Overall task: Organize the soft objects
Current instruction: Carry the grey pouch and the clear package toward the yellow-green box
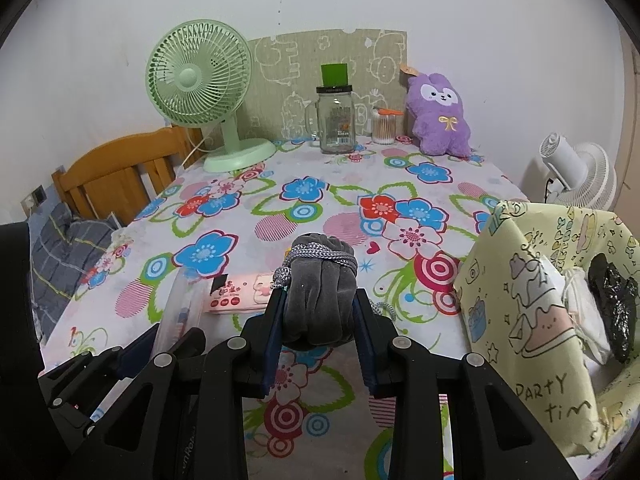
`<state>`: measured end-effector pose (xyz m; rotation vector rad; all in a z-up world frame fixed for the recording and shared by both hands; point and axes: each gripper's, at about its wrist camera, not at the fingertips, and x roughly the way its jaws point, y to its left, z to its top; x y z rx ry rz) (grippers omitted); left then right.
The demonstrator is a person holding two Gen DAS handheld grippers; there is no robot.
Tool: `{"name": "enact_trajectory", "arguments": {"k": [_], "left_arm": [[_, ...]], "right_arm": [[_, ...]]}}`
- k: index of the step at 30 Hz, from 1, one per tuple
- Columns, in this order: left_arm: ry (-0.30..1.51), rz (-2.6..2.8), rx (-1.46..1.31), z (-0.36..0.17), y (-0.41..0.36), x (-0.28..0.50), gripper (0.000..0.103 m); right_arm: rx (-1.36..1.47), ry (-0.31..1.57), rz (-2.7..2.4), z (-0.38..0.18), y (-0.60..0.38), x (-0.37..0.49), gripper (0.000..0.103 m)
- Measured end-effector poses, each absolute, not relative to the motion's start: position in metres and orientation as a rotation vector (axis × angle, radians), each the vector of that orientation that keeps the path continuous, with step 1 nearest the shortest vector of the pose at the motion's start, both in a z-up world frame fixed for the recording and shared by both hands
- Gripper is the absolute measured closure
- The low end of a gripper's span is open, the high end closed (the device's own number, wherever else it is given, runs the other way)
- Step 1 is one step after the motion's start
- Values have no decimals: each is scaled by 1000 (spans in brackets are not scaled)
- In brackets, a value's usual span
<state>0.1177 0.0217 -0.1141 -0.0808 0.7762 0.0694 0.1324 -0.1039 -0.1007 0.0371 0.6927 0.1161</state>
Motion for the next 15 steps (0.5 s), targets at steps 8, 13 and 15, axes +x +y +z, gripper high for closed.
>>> {"name": "enact_trajectory", "arguments": {"k": [8,13,15], "left_arm": [[746,65,-71,-101,16,106,78],[715,59,-59,-90,12,96,78],[702,54,-53,-86,9,92,78]], "right_arm": [[41,667,121,-86,-109,118,67],[44,654,125,-76,-114,109,67],[42,646,127,-71,-115,105,67]]}}
